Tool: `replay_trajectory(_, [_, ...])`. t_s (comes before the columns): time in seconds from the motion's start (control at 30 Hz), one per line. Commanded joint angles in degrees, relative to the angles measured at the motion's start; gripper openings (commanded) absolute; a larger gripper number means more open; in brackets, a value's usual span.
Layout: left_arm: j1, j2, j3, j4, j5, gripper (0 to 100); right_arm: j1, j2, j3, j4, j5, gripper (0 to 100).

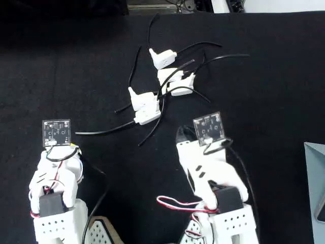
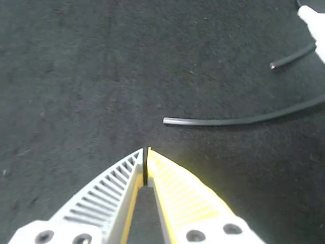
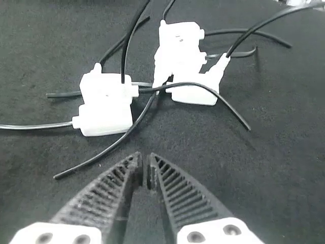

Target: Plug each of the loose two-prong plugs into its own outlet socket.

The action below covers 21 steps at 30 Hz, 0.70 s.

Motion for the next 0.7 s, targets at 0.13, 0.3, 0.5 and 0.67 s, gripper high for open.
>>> replay_trajectory(0.13, [6.0, -0.6, 2.1, -3.2, 0.1, 3, 0.9, -11.7, 7.1, 2.0, -0.5, 1.5])
replay_trajectory(0.3, [7.2, -0.6, 4.9, -6.4, 0.1, 3, 0.8, -11.6, 7.0, 4.0, -0.6, 1.5])
replay_trajectory(0.5, [11.2, -0.2, 5.7, -6.9, 0.1, 3, 0.9, -11.6, 7.0, 6.7, -0.6, 1.5])
replay_trajectory(0.67, [15.6, -0.3, 5.7, 0.8, 0.2, 3, 2.4, -11.3, 7.0, 9.8, -0.5, 1.4])
